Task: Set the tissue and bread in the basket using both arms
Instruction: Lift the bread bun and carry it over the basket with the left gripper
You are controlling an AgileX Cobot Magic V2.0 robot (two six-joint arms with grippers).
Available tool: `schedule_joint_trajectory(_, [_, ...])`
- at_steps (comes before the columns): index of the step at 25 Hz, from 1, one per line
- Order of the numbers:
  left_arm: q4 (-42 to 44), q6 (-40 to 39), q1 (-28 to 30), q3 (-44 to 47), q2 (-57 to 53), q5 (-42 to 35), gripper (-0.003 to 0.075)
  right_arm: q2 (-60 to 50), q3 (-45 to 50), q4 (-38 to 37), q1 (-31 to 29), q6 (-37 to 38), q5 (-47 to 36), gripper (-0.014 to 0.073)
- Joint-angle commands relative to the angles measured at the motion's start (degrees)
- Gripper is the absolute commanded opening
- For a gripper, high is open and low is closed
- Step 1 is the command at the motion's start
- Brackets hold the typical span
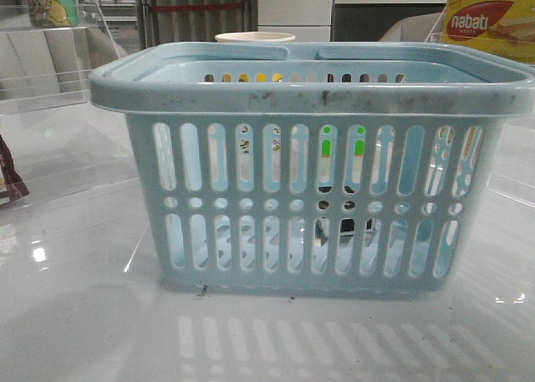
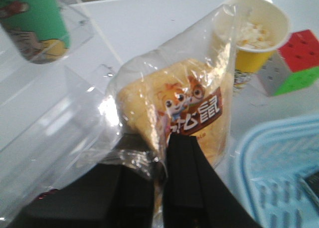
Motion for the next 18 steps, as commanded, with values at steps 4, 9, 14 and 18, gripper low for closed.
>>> schedule_joint_trajectory(4, [-1.0, 0.8, -12.4, -1.8, -2.4, 3.6, 0.0090, -0.1, -1.5, 0.2, 0.1, -0.3, -4.1, 0.0510])
schedule_joint_trajectory(9, [-1.0, 0.8, -20.4, -1.6, 2.1, 3.7, 0.0090, -0.1, -1.5, 0.2, 0.1, -0.3, -4.1, 0.0510])
schedule_joint_trajectory(14, [-1.0, 0.8, -22.9, -1.6, 8.0, 3.1, 0.0090, -0.1, -1.5, 0.2, 0.1, -0.3, -4.1, 0.0510])
schedule_joint_trajectory(18, [-1.0, 0.8, -22.9, -1.6, 11.2, 2.8, 0.0099, -0.1, -1.5, 0.2, 0.1, -0.3, -4.1, 0.0510])
